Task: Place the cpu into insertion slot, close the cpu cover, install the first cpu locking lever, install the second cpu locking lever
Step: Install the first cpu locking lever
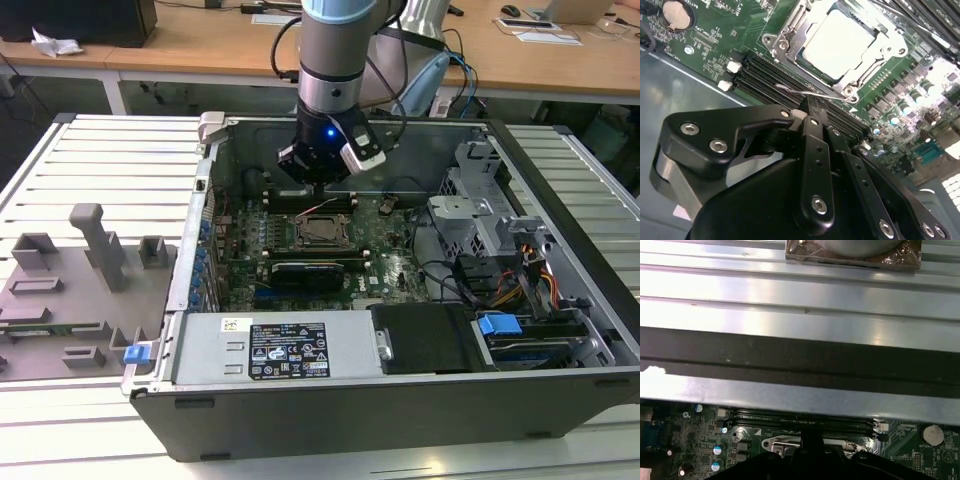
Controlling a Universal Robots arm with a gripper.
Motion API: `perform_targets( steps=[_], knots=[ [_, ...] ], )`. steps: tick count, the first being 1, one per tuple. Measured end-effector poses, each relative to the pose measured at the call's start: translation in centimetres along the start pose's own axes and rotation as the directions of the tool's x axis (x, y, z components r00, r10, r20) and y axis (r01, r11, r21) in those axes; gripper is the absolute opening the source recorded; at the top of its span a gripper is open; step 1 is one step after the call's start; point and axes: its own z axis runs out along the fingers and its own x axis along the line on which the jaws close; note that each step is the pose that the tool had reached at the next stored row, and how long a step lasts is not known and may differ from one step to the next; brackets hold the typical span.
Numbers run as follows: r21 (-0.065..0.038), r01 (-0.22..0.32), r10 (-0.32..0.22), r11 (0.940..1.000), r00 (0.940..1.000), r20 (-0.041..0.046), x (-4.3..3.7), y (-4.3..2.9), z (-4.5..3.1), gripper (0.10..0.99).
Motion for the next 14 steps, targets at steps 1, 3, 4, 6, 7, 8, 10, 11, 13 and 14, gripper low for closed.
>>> perform_targets(
  steps=[1,3,4,6,7,8,10,11,13,14],
  knots=[
    [0.000,0.007,-0.007,1.0000,1.0000,-0.0009,-0.13,0.01,0.06,0.106],
    [0.000,0.008,-0.008,1.0000,1.0000,-0.0010,-0.54,0.13,0.19,0.106],
    [0.000,0.008,-0.008,1.0000,1.0000,-0.0010,-0.75,0.18,0.25,0.106],
    [0.001,0.008,-0.008,1.0000,1.0000,-0.0011,-1.14,0.27,0.39,0.106],
    [0.002,0.008,-0.008,1.0000,1.0000,-0.0011,-1.24,0.30,0.45,0.106],
    [0.002,0.008,-0.008,1.0000,1.0000,-0.0011,-1.38,0.31,0.54,0.106],
    [0.003,0.008,-0.008,1.0000,1.0000,-0.0013,-1.63,0.27,0.74,0.106],
    [0.003,0.008,-0.008,1.0000,1.0000,-0.0014,-1.72,0.25,0.84,0.106],
    [0.003,0.008,-0.008,1.0000,1.0000,-0.0014,-1.91,0.18,1.30,0.106],
    [0.004,0.008,-0.008,1.0000,1.0000,-0.0014,-1.93,0.17,1.43,0.106]
  ],
)
